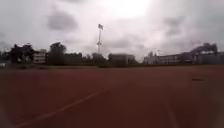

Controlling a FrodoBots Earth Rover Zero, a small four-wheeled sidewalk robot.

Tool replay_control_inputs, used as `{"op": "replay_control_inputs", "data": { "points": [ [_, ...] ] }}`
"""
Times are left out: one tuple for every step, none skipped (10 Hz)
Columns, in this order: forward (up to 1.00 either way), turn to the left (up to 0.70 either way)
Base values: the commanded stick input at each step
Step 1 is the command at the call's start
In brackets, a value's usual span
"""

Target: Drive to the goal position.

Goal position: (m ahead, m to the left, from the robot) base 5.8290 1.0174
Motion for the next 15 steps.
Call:
{"op": "replay_control_inputs", "data": {
  "points": [
    [0.5,0.0],
    [0.5,0.0],
    [0.5,0.0],
    [0.5,0.0],
    [0.5,0.0],
    [0.5,0.0],
    [0.5,0.0],
    [0.5,0.0],
    [0.5,0.0],
    [0.5,0.0],
    [0.5,0.0],
    [0.5,0.0],
    [0.5,-0.43],
    [0.5,-0.48],
    [0.5,-0.5]
  ]
}}
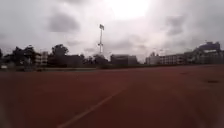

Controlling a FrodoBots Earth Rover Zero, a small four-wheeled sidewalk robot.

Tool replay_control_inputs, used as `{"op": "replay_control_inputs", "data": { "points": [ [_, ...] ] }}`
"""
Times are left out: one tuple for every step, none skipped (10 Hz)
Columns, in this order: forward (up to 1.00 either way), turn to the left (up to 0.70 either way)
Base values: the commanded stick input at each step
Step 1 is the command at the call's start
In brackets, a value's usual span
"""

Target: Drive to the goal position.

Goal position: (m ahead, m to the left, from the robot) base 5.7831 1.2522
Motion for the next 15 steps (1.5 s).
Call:
{"op": "replay_control_inputs", "data": {
  "points": [
    [0.5,-0.5],
    [0.5,-0.22],
    [0.5,0.0],
    [0.5,0.0],
    [0.5,0.0],
    [0.5,0.0],
    [0.5,0.0],
    [0.5,0.0],
    [0.5,0.0],
    [0.5,0.0],
    [0.5,0.0],
    [0.5,0.0],
    [0.5,0.0],
    [0.5,0.0],
    [0.5,0.0]
  ]
}}
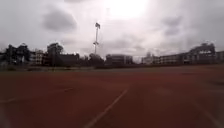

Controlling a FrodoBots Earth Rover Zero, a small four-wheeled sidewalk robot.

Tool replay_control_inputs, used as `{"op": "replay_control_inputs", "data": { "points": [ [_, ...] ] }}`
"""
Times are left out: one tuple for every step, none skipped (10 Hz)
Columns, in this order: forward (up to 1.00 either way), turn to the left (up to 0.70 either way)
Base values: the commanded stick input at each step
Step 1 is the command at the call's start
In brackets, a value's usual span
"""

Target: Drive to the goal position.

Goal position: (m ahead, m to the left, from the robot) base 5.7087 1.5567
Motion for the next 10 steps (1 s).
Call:
{"op": "replay_control_inputs", "data": {
  "points": [
    [0.5,0.0],
    [0.5,0.0],
    [0.5,0.0],
    [0.5,0.0],
    [0.5,0.0],
    [0.5,0.0],
    [0.5,0.0],
    [0.5,0.0],
    [0.5,0.0],
    [0.5,0.0]
  ]
}}
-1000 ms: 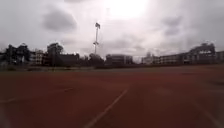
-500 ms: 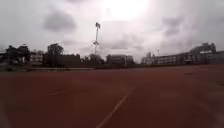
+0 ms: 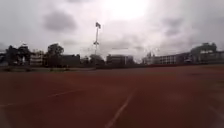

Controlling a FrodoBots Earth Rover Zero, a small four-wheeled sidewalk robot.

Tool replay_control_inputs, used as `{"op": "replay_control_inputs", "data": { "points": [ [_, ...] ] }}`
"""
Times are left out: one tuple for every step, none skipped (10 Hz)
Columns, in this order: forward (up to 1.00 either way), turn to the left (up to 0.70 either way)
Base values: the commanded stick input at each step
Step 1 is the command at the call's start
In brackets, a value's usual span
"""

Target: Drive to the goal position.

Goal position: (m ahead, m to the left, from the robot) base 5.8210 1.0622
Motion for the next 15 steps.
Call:
{"op": "replay_control_inputs", "data": {
  "points": [
    [0.5,0.0],
    [0.5,0.0],
    [0.5,0.0],
    [0.5,0.0],
    [0.5,0.0],
    [0.5,0.0],
    [0.5,0.0],
    [0.5,0.0],
    [0.5,0.0],
    [0.5,0.0],
    [0.5,0.0],
    [0.5,0.0],
    [0.5,0.0],
    [0.5,0.0],
    [0.5,0.0]
  ]
}}
